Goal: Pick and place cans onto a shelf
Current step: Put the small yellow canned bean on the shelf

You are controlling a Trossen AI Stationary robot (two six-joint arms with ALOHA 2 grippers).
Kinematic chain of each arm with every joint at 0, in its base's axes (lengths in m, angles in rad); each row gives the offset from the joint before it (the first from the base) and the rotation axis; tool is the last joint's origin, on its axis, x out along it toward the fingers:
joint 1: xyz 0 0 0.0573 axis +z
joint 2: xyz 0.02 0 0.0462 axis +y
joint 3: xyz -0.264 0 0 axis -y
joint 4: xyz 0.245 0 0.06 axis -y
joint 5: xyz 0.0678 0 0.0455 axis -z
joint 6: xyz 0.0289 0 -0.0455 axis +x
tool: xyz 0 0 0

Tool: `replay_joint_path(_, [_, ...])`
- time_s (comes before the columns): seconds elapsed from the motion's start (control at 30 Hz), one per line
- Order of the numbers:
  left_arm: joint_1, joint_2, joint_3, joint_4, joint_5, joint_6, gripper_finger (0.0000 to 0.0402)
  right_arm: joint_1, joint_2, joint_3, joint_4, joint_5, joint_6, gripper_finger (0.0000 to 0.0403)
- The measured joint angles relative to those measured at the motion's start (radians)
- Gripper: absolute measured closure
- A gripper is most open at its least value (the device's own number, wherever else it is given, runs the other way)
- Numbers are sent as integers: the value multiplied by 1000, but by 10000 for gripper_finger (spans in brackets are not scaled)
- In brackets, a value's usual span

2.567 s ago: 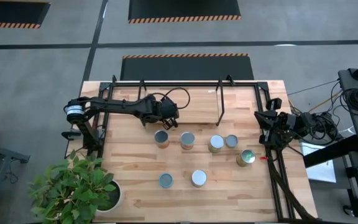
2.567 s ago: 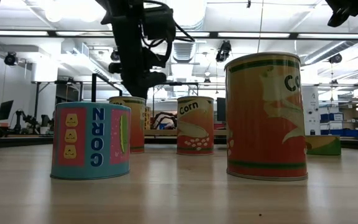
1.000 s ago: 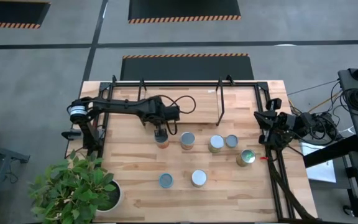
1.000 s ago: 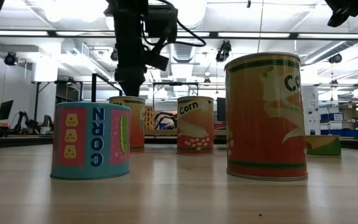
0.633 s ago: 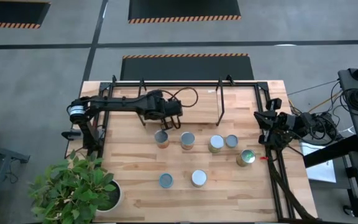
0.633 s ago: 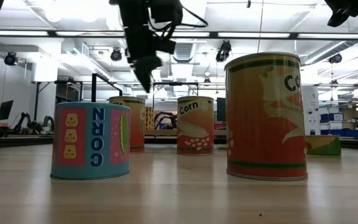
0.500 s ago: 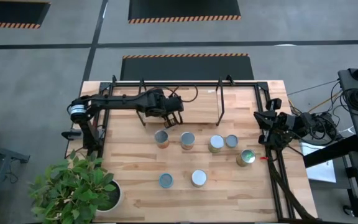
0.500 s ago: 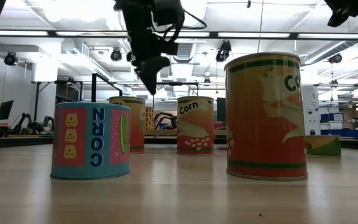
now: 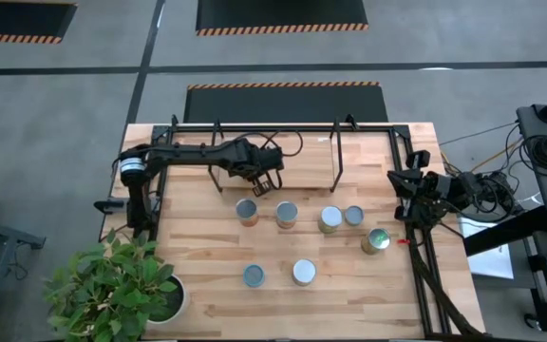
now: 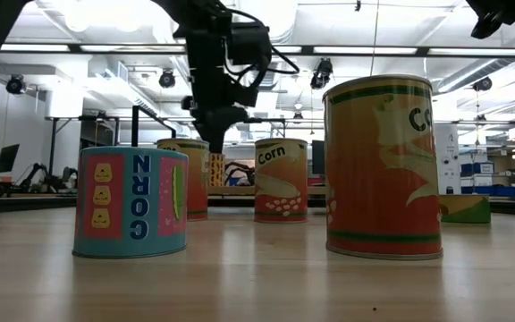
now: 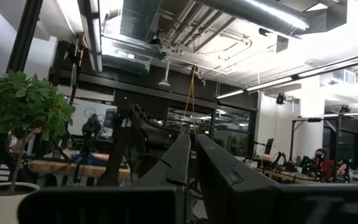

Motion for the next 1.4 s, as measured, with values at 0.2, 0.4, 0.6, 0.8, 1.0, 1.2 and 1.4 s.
replay_joint_path(0.2, [-23,-23,-1,-26,25,158,401,0,0,0,0,0,-1,385])
replay_joint_path(0.4, [-37,-68,34,-81,22,241,401,0,0,0,1,0,-2,385])
replay_joint_path(0.6, [-46,-94,54,-150,158,323,401,0,0,0,0,0,-2,385])
replay_joint_path(0.8, [-44,-70,-1,-134,178,300,401,0,0,0,-1,0,-2,385])
replay_joint_path(1.0, [-45,-31,-6,-126,166,288,401,0,0,0,-2,0,-2,385])
replay_joint_path(1.2, [-45,-32,0,-197,-60,250,401,0,0,0,-1,0,-2,385])
replay_joint_path(1.4, [-45,-39,45,-210,-93,223,401,0,0,0,-1,0,-6,385])
